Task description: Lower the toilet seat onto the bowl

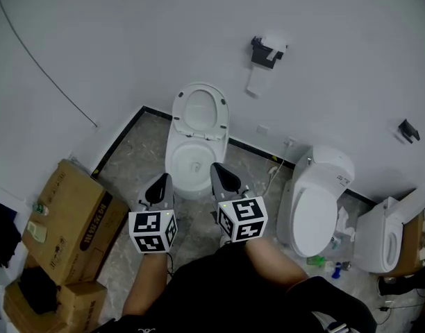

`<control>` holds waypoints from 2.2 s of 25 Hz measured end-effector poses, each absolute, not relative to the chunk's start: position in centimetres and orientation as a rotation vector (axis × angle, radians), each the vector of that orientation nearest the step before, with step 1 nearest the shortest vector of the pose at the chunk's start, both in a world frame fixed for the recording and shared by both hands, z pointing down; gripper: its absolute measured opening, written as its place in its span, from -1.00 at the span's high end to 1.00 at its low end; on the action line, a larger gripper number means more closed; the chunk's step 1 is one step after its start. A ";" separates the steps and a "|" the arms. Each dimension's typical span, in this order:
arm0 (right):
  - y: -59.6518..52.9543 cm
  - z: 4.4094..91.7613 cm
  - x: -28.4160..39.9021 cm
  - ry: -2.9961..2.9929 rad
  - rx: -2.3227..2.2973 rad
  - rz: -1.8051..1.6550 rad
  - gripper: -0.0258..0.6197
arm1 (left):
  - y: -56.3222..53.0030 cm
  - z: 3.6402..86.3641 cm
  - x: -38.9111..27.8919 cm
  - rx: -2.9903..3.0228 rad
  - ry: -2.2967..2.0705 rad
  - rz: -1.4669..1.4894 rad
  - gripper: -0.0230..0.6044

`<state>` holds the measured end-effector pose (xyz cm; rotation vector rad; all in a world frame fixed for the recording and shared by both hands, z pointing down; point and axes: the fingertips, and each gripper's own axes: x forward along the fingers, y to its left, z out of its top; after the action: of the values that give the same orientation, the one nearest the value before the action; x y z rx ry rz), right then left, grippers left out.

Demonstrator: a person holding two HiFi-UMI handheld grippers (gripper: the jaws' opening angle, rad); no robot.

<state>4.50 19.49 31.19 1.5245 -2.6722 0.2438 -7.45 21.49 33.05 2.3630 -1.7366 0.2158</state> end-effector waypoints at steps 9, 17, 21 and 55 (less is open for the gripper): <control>15.6 32.6 4.8 -2.657 1.582 0.303 0.89 | 18.3 34.5 -8.0 2.356 -1.721 0.240 0.90; 7.7 33.6 4.5 -2.665 1.558 0.305 0.89 | 10.8 35.2 -8.0 2.347 -1.737 0.277 0.90; 2.4 34.0 4.4 -2.677 1.508 0.303 0.89 | 5.8 35.5 -7.7 2.321 -1.750 0.286 0.90; -37.9 53.0 8.3 -2.177 0.987 -0.064 0.58 | -15.9 42.1 -7.1 2.033 -1.781 0.423 0.90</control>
<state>8.32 -37.91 52.95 0.9868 -2.1771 -0.0637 -7.07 -15.92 42.14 2.0331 -1.7814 0.4229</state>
